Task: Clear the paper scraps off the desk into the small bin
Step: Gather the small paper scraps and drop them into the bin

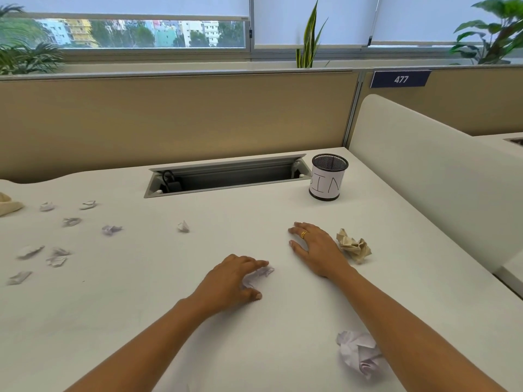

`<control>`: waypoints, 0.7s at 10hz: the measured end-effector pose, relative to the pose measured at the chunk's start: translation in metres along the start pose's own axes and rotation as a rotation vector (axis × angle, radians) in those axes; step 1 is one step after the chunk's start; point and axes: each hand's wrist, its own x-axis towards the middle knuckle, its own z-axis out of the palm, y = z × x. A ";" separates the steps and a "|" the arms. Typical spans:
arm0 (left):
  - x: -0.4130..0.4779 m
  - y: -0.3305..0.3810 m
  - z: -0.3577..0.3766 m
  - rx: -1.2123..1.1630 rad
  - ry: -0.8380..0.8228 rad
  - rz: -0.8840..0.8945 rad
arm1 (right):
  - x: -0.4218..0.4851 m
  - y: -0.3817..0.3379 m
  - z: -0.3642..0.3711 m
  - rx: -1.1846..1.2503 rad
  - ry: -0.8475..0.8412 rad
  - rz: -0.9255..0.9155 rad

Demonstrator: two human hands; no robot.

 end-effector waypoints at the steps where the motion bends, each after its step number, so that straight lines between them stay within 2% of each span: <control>1: 0.005 0.000 -0.014 -0.046 -0.196 -0.008 | 0.000 0.000 0.000 0.003 0.000 0.001; 4: 0.024 0.012 -0.016 -0.109 -0.269 -0.059 | -0.001 -0.001 -0.002 0.003 -0.003 0.003; 5: 0.030 0.018 -0.013 -0.082 -0.186 -0.058 | -0.002 -0.002 -0.002 0.006 -0.004 0.005; 7: 0.044 0.020 -0.007 -0.211 -0.047 -0.155 | -0.001 -0.002 -0.003 0.009 -0.009 0.010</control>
